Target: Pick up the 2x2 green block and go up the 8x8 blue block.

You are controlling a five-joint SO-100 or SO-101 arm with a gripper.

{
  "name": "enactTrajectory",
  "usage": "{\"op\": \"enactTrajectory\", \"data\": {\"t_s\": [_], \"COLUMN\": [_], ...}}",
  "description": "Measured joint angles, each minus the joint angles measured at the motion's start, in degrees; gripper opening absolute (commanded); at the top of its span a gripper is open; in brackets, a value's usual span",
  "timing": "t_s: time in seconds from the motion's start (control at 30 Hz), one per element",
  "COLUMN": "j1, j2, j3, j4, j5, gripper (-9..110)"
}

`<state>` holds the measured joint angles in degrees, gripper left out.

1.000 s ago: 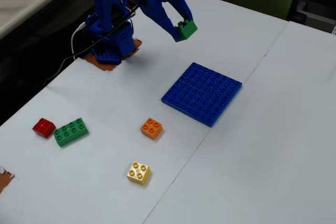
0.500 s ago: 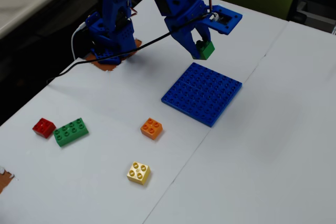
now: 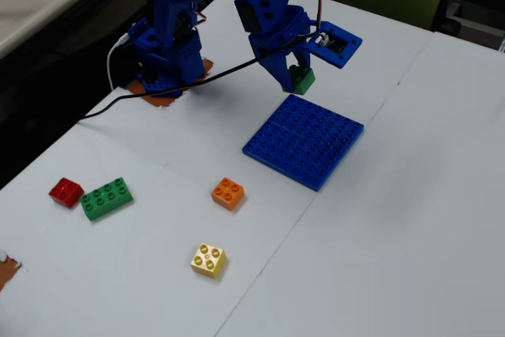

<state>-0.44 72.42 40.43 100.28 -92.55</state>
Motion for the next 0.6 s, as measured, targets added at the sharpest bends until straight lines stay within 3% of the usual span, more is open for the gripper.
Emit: {"op": "enactTrajectory", "data": {"t_s": [0.6], "j1": [-0.09], "j2": [0.09], "j3": [-1.49], "j4": [0.00], "j5": [0.09], "gripper": [0]}}
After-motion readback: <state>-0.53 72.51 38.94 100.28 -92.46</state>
